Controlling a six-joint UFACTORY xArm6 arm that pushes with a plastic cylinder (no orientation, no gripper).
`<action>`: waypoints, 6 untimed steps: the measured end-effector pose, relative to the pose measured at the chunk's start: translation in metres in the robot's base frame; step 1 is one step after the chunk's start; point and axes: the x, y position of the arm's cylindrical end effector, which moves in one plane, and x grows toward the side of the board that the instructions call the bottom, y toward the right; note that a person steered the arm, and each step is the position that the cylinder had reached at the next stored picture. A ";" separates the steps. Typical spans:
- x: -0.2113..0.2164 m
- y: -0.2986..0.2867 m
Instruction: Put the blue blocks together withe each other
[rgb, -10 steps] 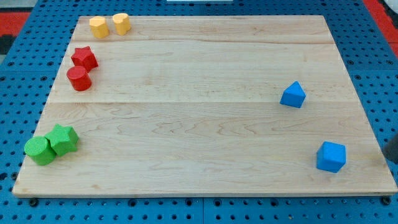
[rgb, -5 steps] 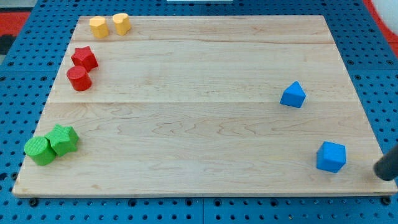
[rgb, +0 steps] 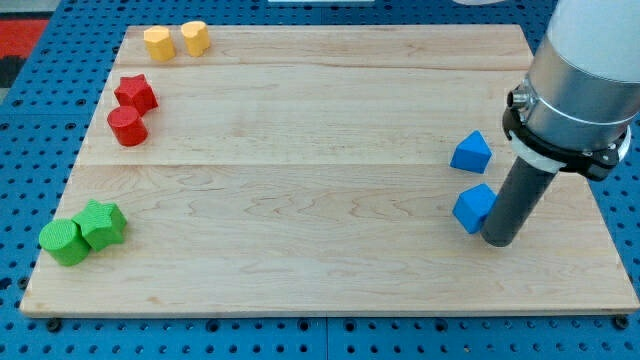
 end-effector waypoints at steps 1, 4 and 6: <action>-0.029 0.041; -0.154 0.028; -0.122 -0.029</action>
